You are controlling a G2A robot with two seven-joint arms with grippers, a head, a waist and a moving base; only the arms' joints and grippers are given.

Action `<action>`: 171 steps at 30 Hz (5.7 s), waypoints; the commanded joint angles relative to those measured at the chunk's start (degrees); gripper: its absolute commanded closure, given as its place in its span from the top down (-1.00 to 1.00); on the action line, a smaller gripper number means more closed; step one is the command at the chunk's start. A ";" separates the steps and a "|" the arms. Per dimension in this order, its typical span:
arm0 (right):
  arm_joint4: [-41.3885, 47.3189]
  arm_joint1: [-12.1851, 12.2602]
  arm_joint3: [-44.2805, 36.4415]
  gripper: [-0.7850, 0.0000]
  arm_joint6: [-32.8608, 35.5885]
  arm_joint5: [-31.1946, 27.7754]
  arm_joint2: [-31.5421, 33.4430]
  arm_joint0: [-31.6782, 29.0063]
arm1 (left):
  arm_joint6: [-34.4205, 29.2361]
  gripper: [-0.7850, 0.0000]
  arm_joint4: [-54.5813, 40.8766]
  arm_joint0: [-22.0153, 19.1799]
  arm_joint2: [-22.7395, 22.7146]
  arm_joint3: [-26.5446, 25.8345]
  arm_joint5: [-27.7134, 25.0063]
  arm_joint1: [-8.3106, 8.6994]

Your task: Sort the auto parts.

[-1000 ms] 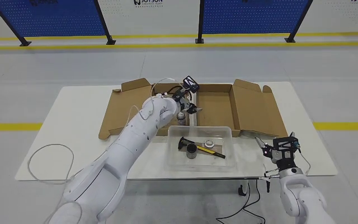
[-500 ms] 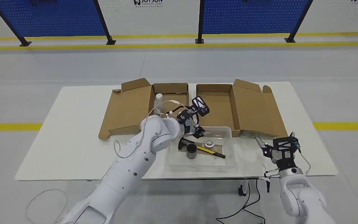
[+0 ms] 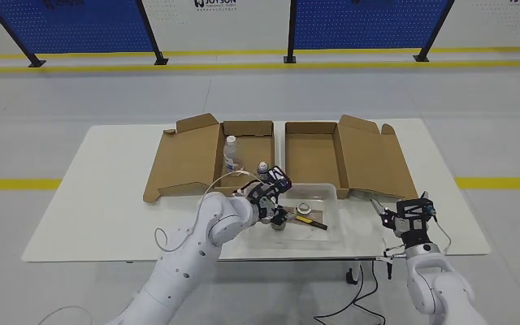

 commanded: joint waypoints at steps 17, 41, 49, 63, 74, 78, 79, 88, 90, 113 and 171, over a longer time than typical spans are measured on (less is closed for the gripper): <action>0.00 0.00 0.00 1.00 0.00 0.00 0.00 0.00 | -2.87 -0.07 -3.23 -2.71 0.88 6.52 1.27 0.22; 0.00 0.00 0.00 1.00 0.00 0.00 0.00 0.00 | -4.19 -0.24 -7.69 -6.88 5.04 14.26 0.87 -0.52; 0.00 0.00 0.00 1.00 0.00 0.00 0.00 0.00 | -4.13 -0.31 -8.97 -8.25 6.38 16.66 0.68 -0.87; 0.00 0.00 0.00 1.00 0.00 0.00 0.00 0.00 | -3.49 -1.00 -8.93 -8.40 6.72 16.95 0.12 -0.54; 0.00 0.00 0.00 1.00 0.00 0.00 0.00 0.00 | -3.21 -1.00 -8.47 -5.35 4.34 8.57 0.99 0.75; 0.00 0.00 0.00 1.00 0.00 0.00 0.00 0.00 | -4.45 -1.00 -7.71 -4.05 3.59 6.07 1.19 1.31; 0.00 0.00 0.00 1.00 0.00 0.00 0.00 0.00 | -4.60 -1.00 -7.73 -3.83 3.45 5.96 1.23 1.41; 0.00 0.00 0.00 1.00 0.00 0.00 0.00 0.00 | -7.15 -1.00 -9.47 -4.71 3.92 5.34 0.44 1.61; 0.00 0.00 0.00 1.00 0.00 0.00 0.00 0.00 | -8.02 -1.00 -10.43 -5.36 4.18 5.96 0.22 1.55; 0.00 0.00 0.00 1.00 0.00 0.00 0.00 0.00 | -13.61 -0.27 -16.28 -14.35 9.44 16.70 -3.38 0.26; 0.00 0.00 0.00 1.00 0.00 0.00 0.00 0.00 | -10.64 -1.00 -17.78 -21.25 18.67 28.07 -7.24 -2.90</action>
